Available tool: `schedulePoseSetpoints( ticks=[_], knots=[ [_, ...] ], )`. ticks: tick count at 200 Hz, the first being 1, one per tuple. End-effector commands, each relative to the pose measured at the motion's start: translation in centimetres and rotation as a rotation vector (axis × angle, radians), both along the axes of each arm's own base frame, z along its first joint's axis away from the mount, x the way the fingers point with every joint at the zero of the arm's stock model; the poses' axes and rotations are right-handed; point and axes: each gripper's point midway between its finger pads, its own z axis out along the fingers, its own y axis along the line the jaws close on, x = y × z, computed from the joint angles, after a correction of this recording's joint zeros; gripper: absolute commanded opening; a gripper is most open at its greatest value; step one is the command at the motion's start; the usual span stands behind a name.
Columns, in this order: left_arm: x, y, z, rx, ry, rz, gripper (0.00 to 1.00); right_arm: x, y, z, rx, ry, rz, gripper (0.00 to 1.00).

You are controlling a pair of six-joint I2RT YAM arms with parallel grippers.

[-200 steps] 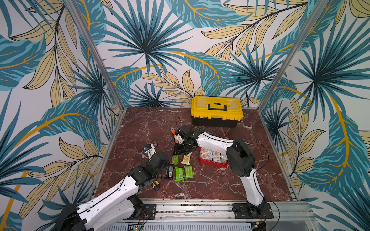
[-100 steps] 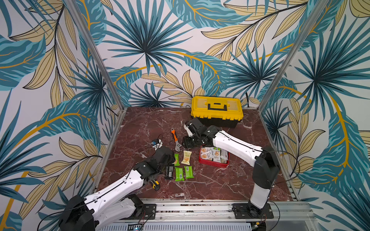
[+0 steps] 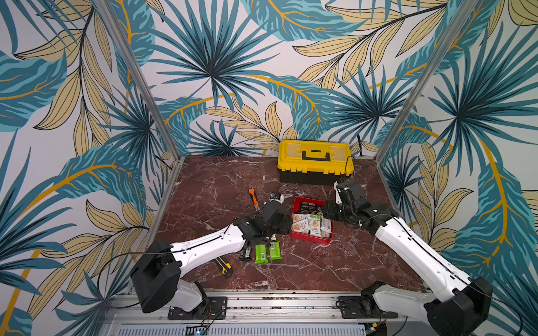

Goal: Take the cookies out of the storage box
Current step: Pick up the cookie from the storage box.

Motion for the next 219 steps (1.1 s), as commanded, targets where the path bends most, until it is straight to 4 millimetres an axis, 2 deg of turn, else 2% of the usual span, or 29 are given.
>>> schedulePoseSetpoints(
  ticks=[1,20,28,53,75,129,161,219],
  knots=[
    [-0.1,-4.5,3.3,0.075,-0.211,-0.368,0.63,-1.8,-1.8,-0.2,-0.017,0.02,-0.043,0.48],
    [-0.8,-6.1,2.7,0.183,-0.329,-0.621,0.64,-2.7,-2.9,0.7,-0.025,-0.006,-0.064,0.48],
    [-1.1,-6.0,1.5,0.25,-0.337,-0.693,0.65,-3.0,-3.3,1.1,-0.029,-0.015,-0.073,0.48],
    [-0.2,-5.8,-0.7,0.371,-0.334,-0.814,0.66,-3.6,-4.1,2.1,-0.039,-0.04,-0.087,0.48],
    [0.2,-5.9,-2.3,0.428,-0.278,-0.887,0.66,-4.0,-4.6,1.9,-0.049,-0.034,-0.092,0.48],
    [1.9,-6.8,-4.7,0.479,-0.252,-0.882,0.67,-4.3,-4.8,1.5,-0.056,-0.022,-0.091,0.48],
    [2.0,-7.2,-5.5,0.475,-0.233,-0.889,0.68,-4.2,-5.0,1.4,-0.059,-0.021,-0.093,0.48],
    [3.4,-7.7,-6.3,0.488,-0.236,-0.832,0.69,-4.3,-5.0,1.4,-0.052,-0.017,-0.091,0.48]
  ],
)
